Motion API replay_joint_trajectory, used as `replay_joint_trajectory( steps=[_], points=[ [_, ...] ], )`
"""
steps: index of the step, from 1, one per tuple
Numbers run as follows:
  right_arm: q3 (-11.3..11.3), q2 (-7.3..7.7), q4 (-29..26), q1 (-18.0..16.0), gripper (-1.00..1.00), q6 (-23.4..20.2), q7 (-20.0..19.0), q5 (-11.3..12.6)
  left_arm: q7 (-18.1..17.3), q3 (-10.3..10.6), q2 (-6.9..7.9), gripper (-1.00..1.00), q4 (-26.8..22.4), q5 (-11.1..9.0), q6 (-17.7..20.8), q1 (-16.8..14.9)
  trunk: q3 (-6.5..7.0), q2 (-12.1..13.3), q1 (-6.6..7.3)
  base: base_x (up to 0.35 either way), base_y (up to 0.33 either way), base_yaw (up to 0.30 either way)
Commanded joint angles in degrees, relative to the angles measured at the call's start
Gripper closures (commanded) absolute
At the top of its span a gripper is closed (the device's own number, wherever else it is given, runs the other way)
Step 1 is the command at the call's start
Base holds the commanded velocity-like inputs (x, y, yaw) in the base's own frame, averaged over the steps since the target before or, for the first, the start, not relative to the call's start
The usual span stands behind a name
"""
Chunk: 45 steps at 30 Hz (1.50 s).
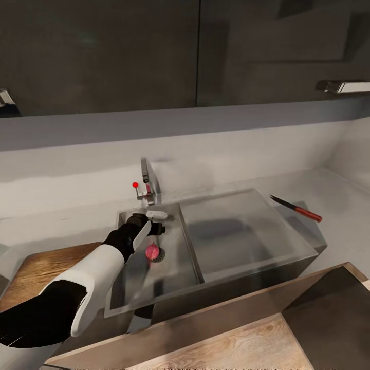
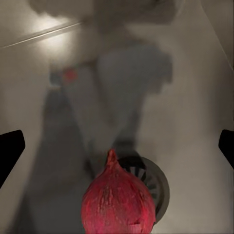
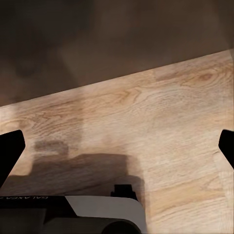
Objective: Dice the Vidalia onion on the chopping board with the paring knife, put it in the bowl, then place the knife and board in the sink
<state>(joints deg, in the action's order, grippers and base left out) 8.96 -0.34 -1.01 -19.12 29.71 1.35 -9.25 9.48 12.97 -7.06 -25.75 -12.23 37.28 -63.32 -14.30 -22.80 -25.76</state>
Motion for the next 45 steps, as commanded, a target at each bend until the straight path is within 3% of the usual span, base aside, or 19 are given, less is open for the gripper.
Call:
replay_joint_trajectory(
  steps=[1,22,45],
  points=[
    [0.50,-0.01,0.04,-0.04,-1.00,0.17,0.14,-0.60,0.45,0.43,0.04,-1.00,-0.01,-0.61,0.18,-0.05,-0.20,-0.11,-0.03,0.001,0.000,0.000],
    [0.47,-0.01,0.04,-0.04,-1.00,0.17,0.15,-0.60,0.63,0.56,-0.32,-1.00,1.75,-0.52,0.14,-0.05,-2.09,-0.11,-0.03,-0.002,0.000,0.000],
    [0.53,-0.01,0.04,-0.04,-1.00,0.17,0.23,-0.60,0.64,0.56,-0.15,-1.00,2.68,-0.43,0.13,-0.05,-2.18,-0.11,-0.03,-0.039,0.000,0.000]
  ],
)
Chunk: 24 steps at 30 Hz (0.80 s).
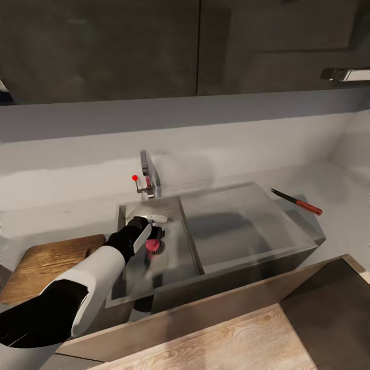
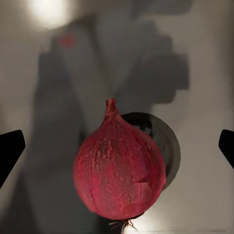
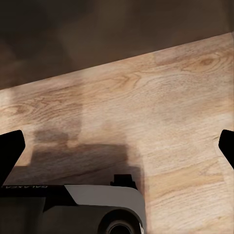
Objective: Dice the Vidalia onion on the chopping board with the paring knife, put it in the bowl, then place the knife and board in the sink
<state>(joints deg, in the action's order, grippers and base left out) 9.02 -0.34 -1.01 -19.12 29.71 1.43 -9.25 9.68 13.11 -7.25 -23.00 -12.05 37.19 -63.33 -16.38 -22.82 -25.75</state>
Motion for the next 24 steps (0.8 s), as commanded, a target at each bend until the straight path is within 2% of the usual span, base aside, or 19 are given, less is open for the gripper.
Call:
replay_joint_trajectory(
  steps=[1,9,24],
  points=[
    [0.48,-0.01,0.04,-0.04,-1.00,0.17,0.15,-0.60,0.43,0.42,0.04,-1.00,0.16,-0.61,0.19,-0.04,-0.10,-0.10,-0.03,-0.004,0.000,0.000],
    [0.47,0.01,0.04,-0.04,-1.00,0.17,0.13,-0.60,0.43,0.42,0.04,-1.00,0.65,-0.61,0.09,-0.04,-0.24,-0.10,-0.03,-0.001,0.000,0.000],
    [0.45,-0.01,0.04,-0.04,-1.00,0.17,0.14,-0.60,0.43,0.42,0.04,-1.00,1.65,-0.55,-1.06,-0.04,-1.48,-0.10,-0.03,0.000,0.000,0.000]
  ],
)
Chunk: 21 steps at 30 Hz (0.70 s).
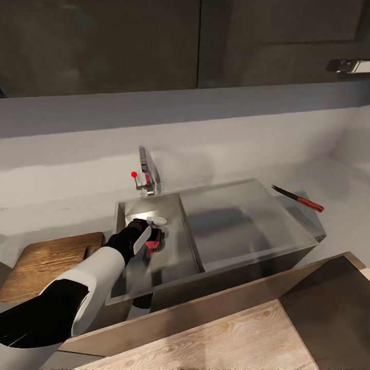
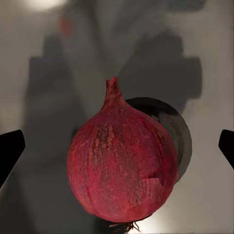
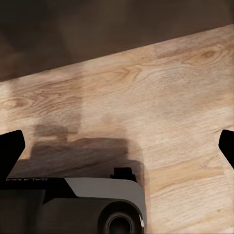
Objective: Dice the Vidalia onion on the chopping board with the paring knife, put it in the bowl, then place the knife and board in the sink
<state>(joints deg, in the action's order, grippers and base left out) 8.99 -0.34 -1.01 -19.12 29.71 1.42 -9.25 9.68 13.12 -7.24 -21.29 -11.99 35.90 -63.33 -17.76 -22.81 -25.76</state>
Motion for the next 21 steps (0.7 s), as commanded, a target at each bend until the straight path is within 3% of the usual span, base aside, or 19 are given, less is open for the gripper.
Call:
replay_joint_trajectory(
  steps=[1,21],
  points=[
    [0.48,-0.01,0.04,-0.04,-1.00,0.17,0.12,-0.60,0.43,0.42,0.04,-1.00,0.12,-0.60,-0.07,-0.04,-0.19,-0.11,-0.03,0.000,0.000,0.000],
    [0.50,-0.01,0.04,-0.04,-1.00,0.17,0.16,-0.60,0.43,0.42,0.12,-1.00,1.96,-0.58,-1.36,-0.04,-1.33,-0.11,-0.03,0.000,0.000,0.000]
  ],
)
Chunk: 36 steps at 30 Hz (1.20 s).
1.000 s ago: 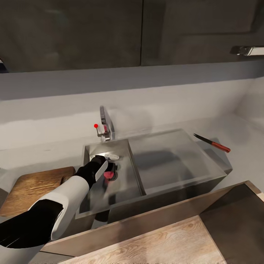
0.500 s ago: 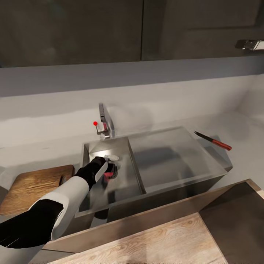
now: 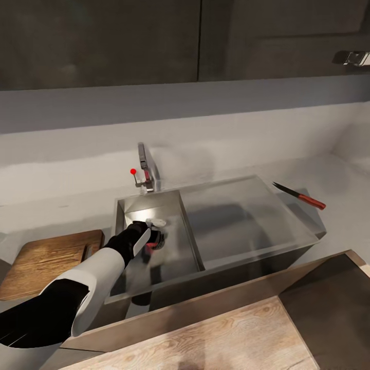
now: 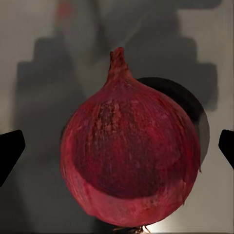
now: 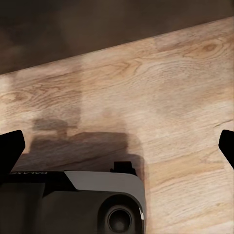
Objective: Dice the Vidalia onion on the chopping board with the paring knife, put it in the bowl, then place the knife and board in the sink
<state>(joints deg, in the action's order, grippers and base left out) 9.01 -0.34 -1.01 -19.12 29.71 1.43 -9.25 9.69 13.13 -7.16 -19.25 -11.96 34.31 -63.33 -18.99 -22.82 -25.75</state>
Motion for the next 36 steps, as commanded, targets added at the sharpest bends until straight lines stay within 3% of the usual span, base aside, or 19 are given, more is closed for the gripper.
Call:
replay_joint_trajectory(
  steps=[1,7,8,25,36],
  points=[
    [0.48,-0.01,0.04,-0.04,-1.00,0.17,0.15,-0.60,0.42,0.41,0.04,-1.00,0.07,-0.61,0.04,-0.04,-0.10,-0.10,-0.03,0.000,0.000,0.000],
    [0.48,-0.01,0.04,-0.04,-1.00,0.17,0.15,-0.60,0.42,0.41,0.07,-1.00,0.89,-0.61,-1.87,-0.04,-0.10,-0.10,-0.03,0.000,0.000,0.000],
    [0.48,-0.01,0.04,-0.04,-1.00,0.17,0.15,-0.60,0.42,0.41,0.06,1.00,1.05,-0.61,-2.11,-0.04,-0.10,-0.10,-0.03,0.000,0.000,0.000],
    [0.48,-0.01,0.04,-0.04,-1.00,0.17,0.15,-0.60,0.49,0.41,0.10,1.00,1.92,-0.61,-3.37,-0.04,0.27,-0.10,-0.03,0.000,0.000,0.000],
    [0.48,0.00,0.04,-0.04,-1.00,0.17,0.15,-0.60,0.68,0.32,0.04,1.00,-7.28,-0.61,-1.54,-0.04,1.26,-0.10,-0.03,0.000,0.000,0.000]
  ],
)
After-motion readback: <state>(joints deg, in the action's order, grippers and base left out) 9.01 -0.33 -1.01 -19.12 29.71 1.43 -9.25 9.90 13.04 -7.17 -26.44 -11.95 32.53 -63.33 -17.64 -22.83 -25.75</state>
